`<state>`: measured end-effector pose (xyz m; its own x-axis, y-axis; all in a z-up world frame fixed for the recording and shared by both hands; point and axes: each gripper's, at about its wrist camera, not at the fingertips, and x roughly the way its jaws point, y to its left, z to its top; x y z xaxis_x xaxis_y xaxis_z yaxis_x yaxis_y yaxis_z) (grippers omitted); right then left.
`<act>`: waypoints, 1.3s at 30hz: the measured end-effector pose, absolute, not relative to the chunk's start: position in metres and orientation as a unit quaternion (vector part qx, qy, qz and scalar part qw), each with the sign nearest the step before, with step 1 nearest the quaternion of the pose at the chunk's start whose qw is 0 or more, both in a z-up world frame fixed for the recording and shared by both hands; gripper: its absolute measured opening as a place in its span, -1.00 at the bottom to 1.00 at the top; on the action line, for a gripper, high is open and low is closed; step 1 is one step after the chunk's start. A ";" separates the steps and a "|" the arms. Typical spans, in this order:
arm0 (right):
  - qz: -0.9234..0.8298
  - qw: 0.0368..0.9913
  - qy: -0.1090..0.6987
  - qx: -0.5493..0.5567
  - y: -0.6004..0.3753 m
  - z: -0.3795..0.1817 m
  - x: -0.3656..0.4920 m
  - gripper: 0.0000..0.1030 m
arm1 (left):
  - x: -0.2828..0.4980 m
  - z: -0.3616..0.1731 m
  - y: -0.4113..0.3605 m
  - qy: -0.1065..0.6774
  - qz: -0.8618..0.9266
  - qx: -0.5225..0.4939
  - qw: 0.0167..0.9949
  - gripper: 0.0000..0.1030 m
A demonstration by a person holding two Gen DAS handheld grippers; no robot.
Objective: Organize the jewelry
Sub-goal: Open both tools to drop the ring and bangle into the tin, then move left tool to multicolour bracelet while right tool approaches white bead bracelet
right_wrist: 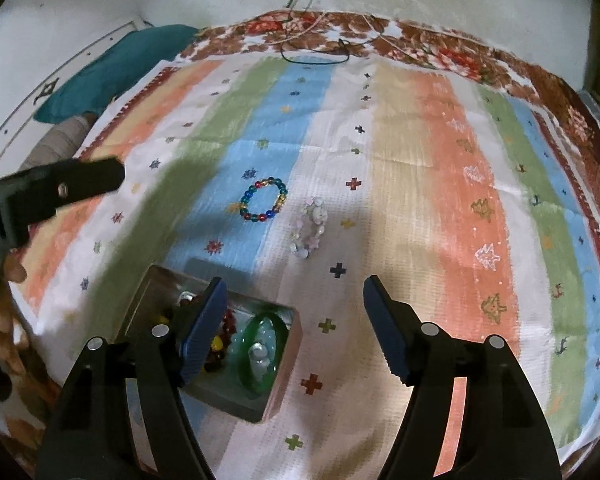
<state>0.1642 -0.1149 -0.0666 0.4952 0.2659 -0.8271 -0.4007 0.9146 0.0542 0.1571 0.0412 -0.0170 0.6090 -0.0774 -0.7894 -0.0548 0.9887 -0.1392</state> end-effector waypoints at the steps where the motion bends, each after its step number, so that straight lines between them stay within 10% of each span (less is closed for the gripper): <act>1: 0.191 0.859 0.469 -0.071 -0.114 -0.068 0.167 0.39 | 0.159 -0.019 0.041 0.446 0.001 -0.067 0.893 0.89; 39: 0.127 0.821 0.547 -0.099 -0.089 -0.127 0.251 0.61 | 0.262 -0.099 0.045 0.554 0.017 -0.029 0.832 0.88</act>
<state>0.2511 -0.0891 -0.1266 0.3685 0.1001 -0.9242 -0.3164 0.9483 -0.0235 0.2617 0.0451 -0.0990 0.3848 -0.0045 -0.9230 -0.0601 0.9977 -0.0299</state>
